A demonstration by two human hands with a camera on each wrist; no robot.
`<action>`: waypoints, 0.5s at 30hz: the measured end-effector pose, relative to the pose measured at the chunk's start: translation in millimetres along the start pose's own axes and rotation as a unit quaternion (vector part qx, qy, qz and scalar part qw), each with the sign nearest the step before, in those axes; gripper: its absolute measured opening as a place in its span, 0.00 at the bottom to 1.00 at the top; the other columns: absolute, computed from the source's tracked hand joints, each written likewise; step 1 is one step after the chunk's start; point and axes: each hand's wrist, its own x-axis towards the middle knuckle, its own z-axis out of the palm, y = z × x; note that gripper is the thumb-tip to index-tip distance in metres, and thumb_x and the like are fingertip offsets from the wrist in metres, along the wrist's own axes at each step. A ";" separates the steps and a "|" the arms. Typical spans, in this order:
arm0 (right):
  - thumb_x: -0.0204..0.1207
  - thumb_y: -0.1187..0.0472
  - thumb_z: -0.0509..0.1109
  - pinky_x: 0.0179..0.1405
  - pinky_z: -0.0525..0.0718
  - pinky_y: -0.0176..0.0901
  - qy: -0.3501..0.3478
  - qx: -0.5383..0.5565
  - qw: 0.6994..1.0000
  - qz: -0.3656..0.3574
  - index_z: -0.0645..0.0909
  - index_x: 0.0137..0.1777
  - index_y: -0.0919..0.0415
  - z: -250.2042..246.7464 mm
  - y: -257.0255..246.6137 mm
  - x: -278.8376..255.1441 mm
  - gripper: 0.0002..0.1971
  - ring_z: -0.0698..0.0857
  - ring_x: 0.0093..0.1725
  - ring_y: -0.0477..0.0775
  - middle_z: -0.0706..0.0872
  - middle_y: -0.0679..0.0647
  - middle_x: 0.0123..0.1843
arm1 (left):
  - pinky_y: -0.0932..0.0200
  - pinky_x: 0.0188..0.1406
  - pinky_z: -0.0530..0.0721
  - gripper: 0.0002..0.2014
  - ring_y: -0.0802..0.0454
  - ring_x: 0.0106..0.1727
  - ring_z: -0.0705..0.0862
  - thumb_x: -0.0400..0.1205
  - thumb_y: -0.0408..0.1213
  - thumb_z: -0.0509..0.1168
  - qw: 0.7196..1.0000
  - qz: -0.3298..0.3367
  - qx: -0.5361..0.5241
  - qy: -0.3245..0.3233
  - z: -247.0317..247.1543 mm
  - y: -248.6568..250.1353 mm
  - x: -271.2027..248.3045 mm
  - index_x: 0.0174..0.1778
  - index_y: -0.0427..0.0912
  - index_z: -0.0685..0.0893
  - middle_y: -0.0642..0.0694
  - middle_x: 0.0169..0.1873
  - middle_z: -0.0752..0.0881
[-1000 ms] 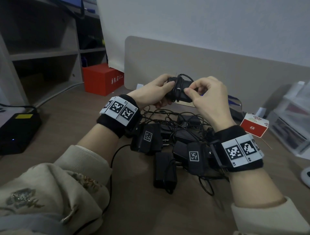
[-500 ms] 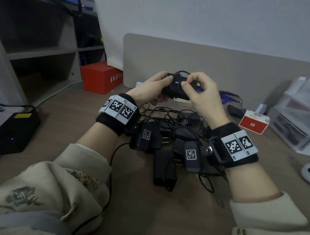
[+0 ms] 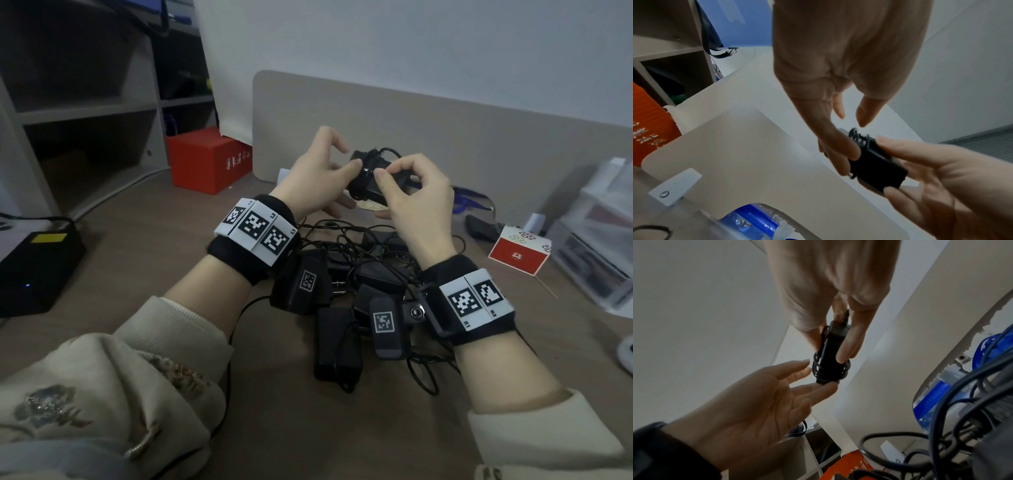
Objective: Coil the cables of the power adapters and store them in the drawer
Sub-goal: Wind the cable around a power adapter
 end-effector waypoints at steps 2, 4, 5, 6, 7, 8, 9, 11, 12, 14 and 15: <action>0.77 0.61 0.74 0.25 0.82 0.28 0.012 -0.003 1.000 0.004 0.82 0.45 0.62 0.0 1.8 0.3 0.05 0.82 0.36 0.35 0.82 0.49 0.38 | 0.53 0.29 0.90 0.10 0.46 0.40 0.92 0.85 0.42 0.65 0.999 -0.004 0.043 -0.007 -0.1 -1.1 0.6 0.56 0.42 0.75 0.40 0.48 0.90; 0.77 0.60 0.75 0.25 0.87 0.39 0.014 0.001 1.000 0.012 0.82 0.45 0.61 0.7 3.8 0.5 0.05 0.86 0.41 0.44 0.83 0.51 0.40 | 0.51 0.34 0.91 0.12 0.49 0.42 0.92 0.82 0.45 0.70 0.996 0.003 0.090 -0.001 1.7 -4.2 2.5 0.54 0.43 0.79 0.44 0.47 0.90; 0.77 0.60 0.75 0.25 0.88 0.43 0.013 0.002 1.000 0.014 0.82 0.45 0.60 1.2 4.9 0.4 0.05 0.87 0.43 0.50 0.83 0.53 0.42 | 0.49 0.37 0.91 0.13 0.50 0.43 0.91 0.80 0.48 0.72 0.993 0.011 0.118 0.010 3.3 -5.4 3.4 0.52 0.44 0.81 0.47 0.47 0.90; 0.77 0.61 0.75 0.25 0.89 0.44 0.012 0.003 1.000 0.016 0.82 0.45 0.60 1.3 5.2 -0.2 0.05 0.87 0.44 0.52 0.83 0.55 0.43 | 0.47 0.40 0.91 0.14 0.50 0.44 0.90 0.78 0.50 0.73 0.989 0.020 0.144 0.022 4.5 -6.1 4.0 0.50 0.45 0.83 0.49 0.46 0.89; 0.77 0.61 0.75 0.25 0.88 0.43 0.012 0.004 1.000 0.019 0.82 0.45 0.61 1.5 5.2 -0.8 0.05 0.87 0.44 0.52 0.83 0.55 0.44 | 0.45 0.44 0.90 0.13 0.50 0.45 0.89 0.76 0.51 0.74 0.985 0.026 0.165 0.033 5.6 -6.2 4.3 0.49 0.46 0.85 0.50 0.47 0.89; 0.77 0.61 0.75 0.25 0.88 0.42 0.013 0.006 1.000 0.021 0.82 0.45 0.61 1.7 5.5 -1.1 0.05 0.87 0.44 0.51 0.84 0.54 0.44 | 0.43 0.46 0.89 0.11 0.49 0.46 0.88 0.76 0.49 0.74 0.983 0.030 0.176 0.039 6.7 -5.8 4.3 0.47 0.47 0.86 0.50 0.47 0.88; 0.77 0.61 0.75 0.24 0.88 0.41 0.012 0.008 1.000 0.022 0.82 0.44 0.61 2.1 5.0 -1.5 0.05 0.87 0.45 0.51 0.84 0.52 0.45 | 0.42 0.47 0.89 0.07 0.49 0.45 0.87 0.77 0.47 0.74 0.983 0.032 0.178 0.041 7.4 -4.9 4.1 0.43 0.48 0.86 0.49 0.47 0.89; 0.76 0.61 0.76 0.23 0.87 0.39 0.011 0.014 1.000 0.024 0.82 0.43 0.60 3.4 5.7 -1.0 0.05 0.88 0.49 0.53 0.84 0.47 0.47 | 0.43 0.48 0.89 0.07 0.47 0.44 0.88 0.77 0.43 0.73 0.982 0.033 0.177 0.049 7.2 -3.2 3.8 0.35 0.54 0.84 0.47 0.46 0.90; 0.76 0.61 0.76 0.23 0.87 0.40 0.011 0.015 1.000 0.025 0.82 0.42 0.59 4.5 6.5 -0.4 0.05 0.87 0.51 0.54 0.84 0.45 0.48 | 0.44 0.49 0.89 0.09 0.47 0.43 0.88 0.77 0.41 0.73 0.982 0.032 0.177 0.057 6.8 -3.5 4.1 0.33 0.56 0.82 0.47 0.46 0.90; 0.74 0.58 0.76 0.29 0.89 0.49 0.012 -0.001 1.000 0.020 0.81 0.38 0.55 5.8 9.0 1.3 0.07 0.87 0.54 0.56 0.85 0.40 0.46 | 0.46 0.49 0.89 0.10 0.47 0.43 0.89 0.77 0.40 0.73 0.981 0.026 0.179 0.066 6.3 -3.8 4.1 0.32 0.56 0.82 0.46 0.44 0.90; 0.72 0.56 0.76 0.35 0.90 0.55 0.011 -0.015 1.000 0.017 0.81 0.36 0.52 5.9 10.3 2.2 0.07 0.87 0.52 0.54 0.85 0.37 0.43 | 0.47 0.48 0.89 0.09 0.47 0.43 0.89 0.77 0.40 0.73 0.981 0.022 0.180 0.065 6.5 -3.9 4.1 0.32 0.55 0.83 0.46 0.43 0.91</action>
